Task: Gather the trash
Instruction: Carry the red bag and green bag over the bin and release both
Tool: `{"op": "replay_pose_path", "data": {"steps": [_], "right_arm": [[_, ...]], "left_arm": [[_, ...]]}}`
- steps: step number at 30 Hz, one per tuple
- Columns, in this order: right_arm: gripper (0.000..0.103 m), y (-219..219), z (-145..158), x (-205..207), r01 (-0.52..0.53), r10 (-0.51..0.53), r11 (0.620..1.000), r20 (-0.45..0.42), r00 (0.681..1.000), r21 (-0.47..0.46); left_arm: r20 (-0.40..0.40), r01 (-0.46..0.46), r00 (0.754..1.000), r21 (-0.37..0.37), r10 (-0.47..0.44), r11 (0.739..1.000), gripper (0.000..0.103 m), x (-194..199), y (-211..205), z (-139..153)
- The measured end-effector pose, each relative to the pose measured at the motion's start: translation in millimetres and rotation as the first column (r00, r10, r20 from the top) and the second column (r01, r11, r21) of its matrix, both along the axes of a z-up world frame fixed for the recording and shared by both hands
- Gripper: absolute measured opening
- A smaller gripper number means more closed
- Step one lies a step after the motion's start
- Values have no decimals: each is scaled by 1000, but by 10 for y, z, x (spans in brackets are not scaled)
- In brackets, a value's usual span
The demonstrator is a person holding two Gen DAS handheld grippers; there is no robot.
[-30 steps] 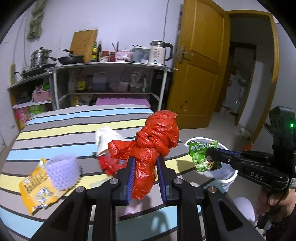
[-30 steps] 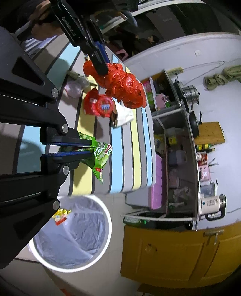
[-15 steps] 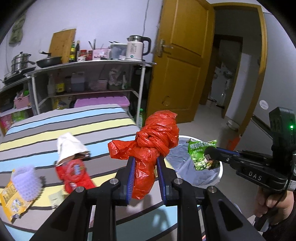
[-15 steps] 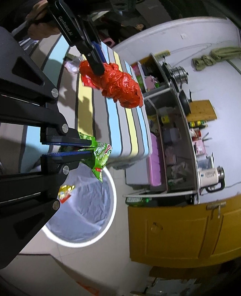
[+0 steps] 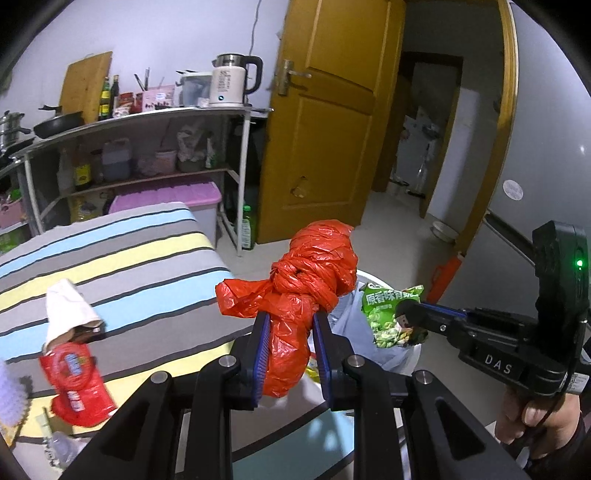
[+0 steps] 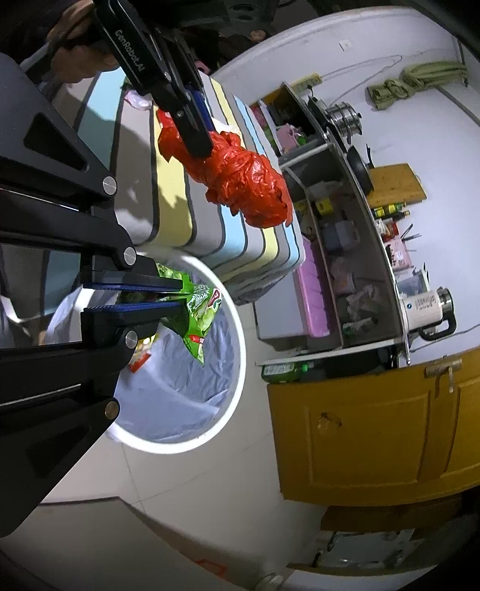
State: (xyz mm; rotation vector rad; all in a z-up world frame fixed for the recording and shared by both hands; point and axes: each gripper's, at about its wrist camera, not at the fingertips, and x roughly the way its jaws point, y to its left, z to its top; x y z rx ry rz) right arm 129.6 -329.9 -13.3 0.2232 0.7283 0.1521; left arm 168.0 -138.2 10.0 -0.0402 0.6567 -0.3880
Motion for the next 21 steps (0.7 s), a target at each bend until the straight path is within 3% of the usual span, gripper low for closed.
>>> {"op": "replay_pose_path", "data": {"steps": [16, 17, 20, 21], "right_arm": [[6, -288, -266, 160, 58, -58, 998, -74, 996, -2], [11, -301, -283, 169, 63, -63, 998, -79, 995, -4], [37, -329, -317, 191, 71, -71, 997, -84, 994, -2], [38, -328, -321, 192, 72, -72, 997, -83, 994, 0]], "left_arm": [[-60, 93, 994, -18, -94, 995, 24, 411, -428, -239], [-62, 96, 993, -18, -97, 995, 24, 431, -440, -253], [-68, 99, 993, -18, -100, 995, 24, 459, -445, -294], [-69, 99, 993, -18, -100, 995, 24, 465, -443, -295]]}}
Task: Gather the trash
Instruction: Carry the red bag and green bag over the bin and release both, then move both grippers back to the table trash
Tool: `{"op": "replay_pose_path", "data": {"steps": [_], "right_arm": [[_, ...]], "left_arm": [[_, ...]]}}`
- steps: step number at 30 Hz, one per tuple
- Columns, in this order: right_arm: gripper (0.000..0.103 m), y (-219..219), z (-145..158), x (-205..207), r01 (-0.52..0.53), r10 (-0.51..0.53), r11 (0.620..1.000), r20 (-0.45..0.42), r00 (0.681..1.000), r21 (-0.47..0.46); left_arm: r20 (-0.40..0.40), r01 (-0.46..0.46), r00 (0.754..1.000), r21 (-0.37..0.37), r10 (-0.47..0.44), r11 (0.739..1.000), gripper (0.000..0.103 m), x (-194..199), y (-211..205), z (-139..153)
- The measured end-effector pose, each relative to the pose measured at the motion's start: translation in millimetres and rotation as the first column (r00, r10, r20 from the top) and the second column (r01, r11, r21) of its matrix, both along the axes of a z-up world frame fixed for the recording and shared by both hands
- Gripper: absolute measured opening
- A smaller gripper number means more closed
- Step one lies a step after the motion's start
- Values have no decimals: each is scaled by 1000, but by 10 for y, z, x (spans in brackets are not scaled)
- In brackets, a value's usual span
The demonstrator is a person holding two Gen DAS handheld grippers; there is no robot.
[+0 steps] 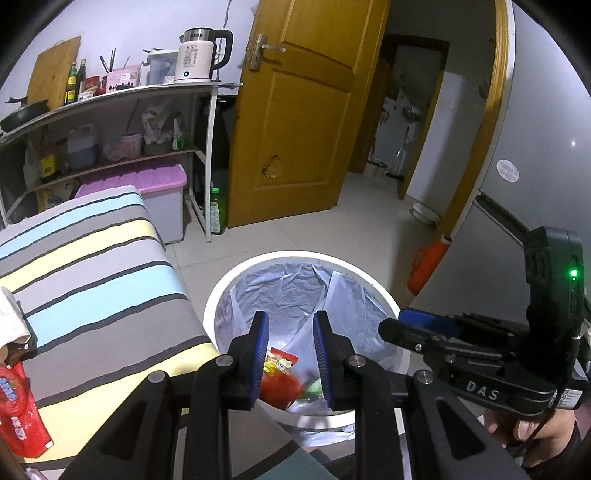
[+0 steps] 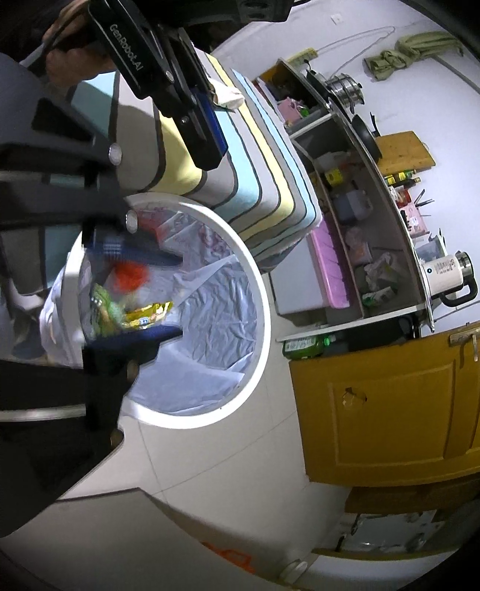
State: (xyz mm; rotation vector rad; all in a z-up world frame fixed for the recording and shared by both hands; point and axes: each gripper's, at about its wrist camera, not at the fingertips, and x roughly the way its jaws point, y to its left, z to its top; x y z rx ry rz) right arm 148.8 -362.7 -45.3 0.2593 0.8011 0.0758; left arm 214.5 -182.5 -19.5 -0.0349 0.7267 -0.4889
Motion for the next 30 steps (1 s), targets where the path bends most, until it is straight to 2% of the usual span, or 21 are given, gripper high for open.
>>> {"op": "replay_pose_path", "data": {"steps": [7, 14, 30], "right_arm": [[38, 16, 26, -6, -5, 5, 1000, 11, 1000, 0], [38, 163, 210, -123, -36, 37, 999, 63, 997, -18], [38, 840, 510, -380, -164, 173, 984, 147, 974, -69]], "left_arm": [[20, -11, 1000, -11, 12, 1000, 24, -45, 80, 56], [59, -39, 997, -28, 41, 999, 24, -232, 224, 219], [125, -175, 976, -52, 180, 983, 24, -783, 965, 460]]}}
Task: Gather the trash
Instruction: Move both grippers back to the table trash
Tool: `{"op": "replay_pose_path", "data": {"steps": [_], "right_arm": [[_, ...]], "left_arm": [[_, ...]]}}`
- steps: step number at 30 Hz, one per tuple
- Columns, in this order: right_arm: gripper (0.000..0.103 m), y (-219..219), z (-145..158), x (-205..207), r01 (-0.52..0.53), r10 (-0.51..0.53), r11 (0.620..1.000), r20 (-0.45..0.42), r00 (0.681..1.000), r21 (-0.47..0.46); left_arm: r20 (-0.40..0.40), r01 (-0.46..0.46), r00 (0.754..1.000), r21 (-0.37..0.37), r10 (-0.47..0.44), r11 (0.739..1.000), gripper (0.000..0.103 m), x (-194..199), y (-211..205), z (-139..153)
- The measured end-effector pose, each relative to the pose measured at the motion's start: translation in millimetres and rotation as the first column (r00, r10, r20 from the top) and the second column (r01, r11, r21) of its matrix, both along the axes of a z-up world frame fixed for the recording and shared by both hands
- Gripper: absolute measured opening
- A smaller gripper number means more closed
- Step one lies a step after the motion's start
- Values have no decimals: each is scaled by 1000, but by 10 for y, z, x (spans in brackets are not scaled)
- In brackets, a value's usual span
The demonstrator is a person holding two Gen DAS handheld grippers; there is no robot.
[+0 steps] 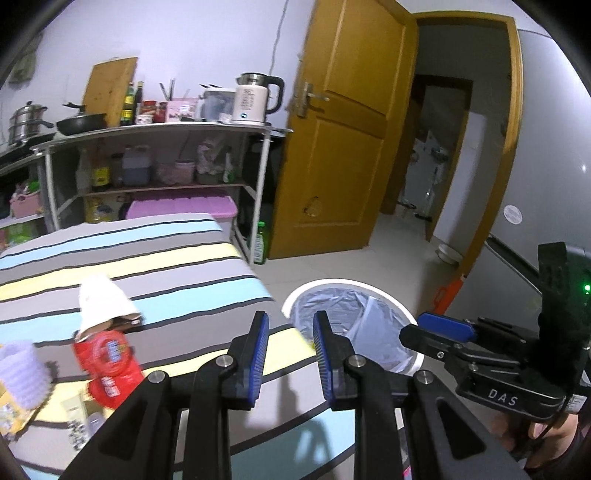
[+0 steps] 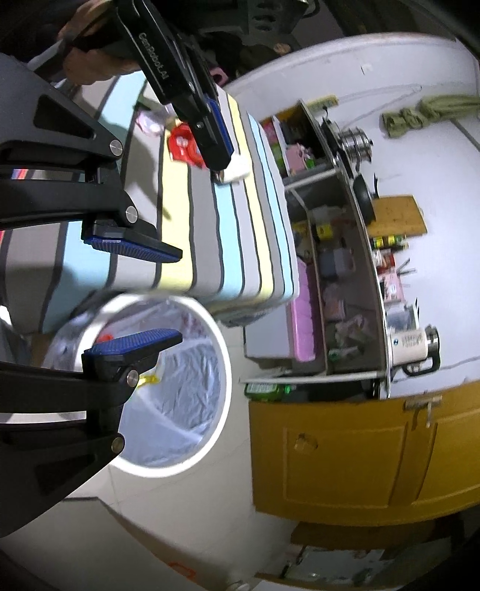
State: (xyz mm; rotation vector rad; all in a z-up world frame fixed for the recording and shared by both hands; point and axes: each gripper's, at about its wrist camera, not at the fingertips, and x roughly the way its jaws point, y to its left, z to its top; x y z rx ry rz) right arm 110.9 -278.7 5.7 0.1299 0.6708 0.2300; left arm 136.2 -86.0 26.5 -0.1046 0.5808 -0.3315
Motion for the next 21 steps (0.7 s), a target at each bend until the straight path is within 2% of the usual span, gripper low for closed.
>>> {"op": "replay_pose_path", "data": {"steps": [21], "right_arm": [[38, 730, 75, -114, -165, 165, 986, 25, 986, -16]], "left_arm": [[14, -182, 983, 13, 182, 983, 24, -636, 869, -44]]}}
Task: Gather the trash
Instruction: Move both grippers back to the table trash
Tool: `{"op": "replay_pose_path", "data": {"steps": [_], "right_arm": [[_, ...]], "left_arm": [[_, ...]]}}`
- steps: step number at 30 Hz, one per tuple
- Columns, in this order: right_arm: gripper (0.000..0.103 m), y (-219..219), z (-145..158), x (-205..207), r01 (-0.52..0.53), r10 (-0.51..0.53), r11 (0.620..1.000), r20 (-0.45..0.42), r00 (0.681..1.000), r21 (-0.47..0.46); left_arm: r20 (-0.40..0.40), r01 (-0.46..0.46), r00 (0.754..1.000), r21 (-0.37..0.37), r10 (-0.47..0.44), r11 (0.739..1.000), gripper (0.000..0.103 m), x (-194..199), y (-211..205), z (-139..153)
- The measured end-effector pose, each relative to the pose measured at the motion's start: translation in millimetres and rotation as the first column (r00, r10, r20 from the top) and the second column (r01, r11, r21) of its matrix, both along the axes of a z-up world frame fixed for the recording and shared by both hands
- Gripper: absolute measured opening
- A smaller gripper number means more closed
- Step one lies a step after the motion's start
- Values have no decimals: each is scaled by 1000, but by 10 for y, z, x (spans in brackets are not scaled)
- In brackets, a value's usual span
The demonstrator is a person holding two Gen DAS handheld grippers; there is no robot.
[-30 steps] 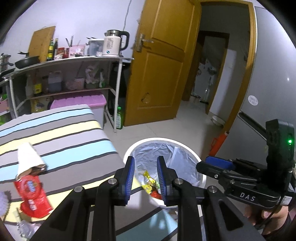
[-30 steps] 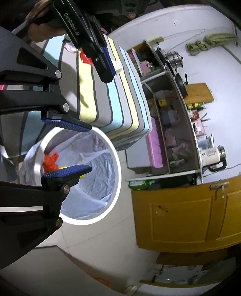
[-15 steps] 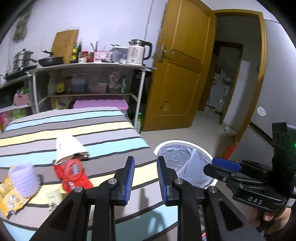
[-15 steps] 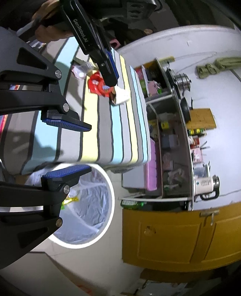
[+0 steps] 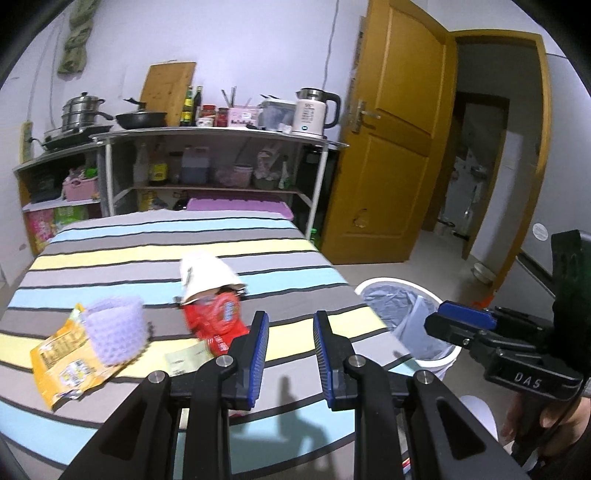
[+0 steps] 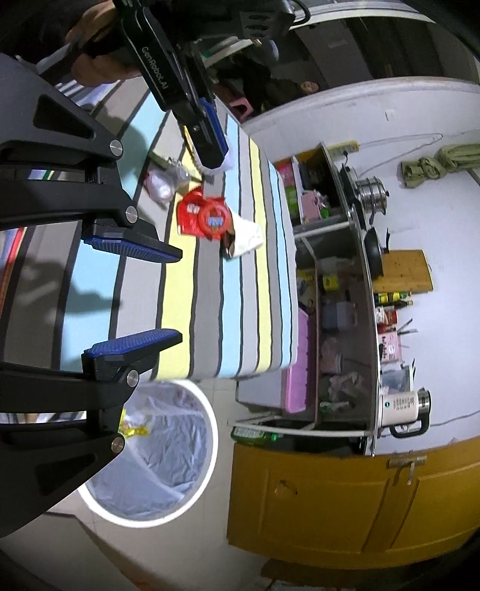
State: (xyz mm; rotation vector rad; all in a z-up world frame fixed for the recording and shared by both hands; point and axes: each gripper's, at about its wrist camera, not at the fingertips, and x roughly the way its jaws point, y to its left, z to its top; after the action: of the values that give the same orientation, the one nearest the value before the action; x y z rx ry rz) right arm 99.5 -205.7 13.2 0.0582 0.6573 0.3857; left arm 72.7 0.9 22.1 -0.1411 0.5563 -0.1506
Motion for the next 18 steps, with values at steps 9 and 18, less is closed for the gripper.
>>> {"op": "replay_pose_path", "data": {"steps": [9, 18], "right_arm": [[38, 382, -8, -22, -84, 84, 996, -2, 996, -15], [40, 691, -65, 52, -164, 164, 986, -20, 986, -15]], "left_arm": [[-7, -84, 996, 5, 84, 996, 26, -189, 409, -52], [-13, -160, 987, 5, 160, 987, 32, -241, 807, -100]]}}
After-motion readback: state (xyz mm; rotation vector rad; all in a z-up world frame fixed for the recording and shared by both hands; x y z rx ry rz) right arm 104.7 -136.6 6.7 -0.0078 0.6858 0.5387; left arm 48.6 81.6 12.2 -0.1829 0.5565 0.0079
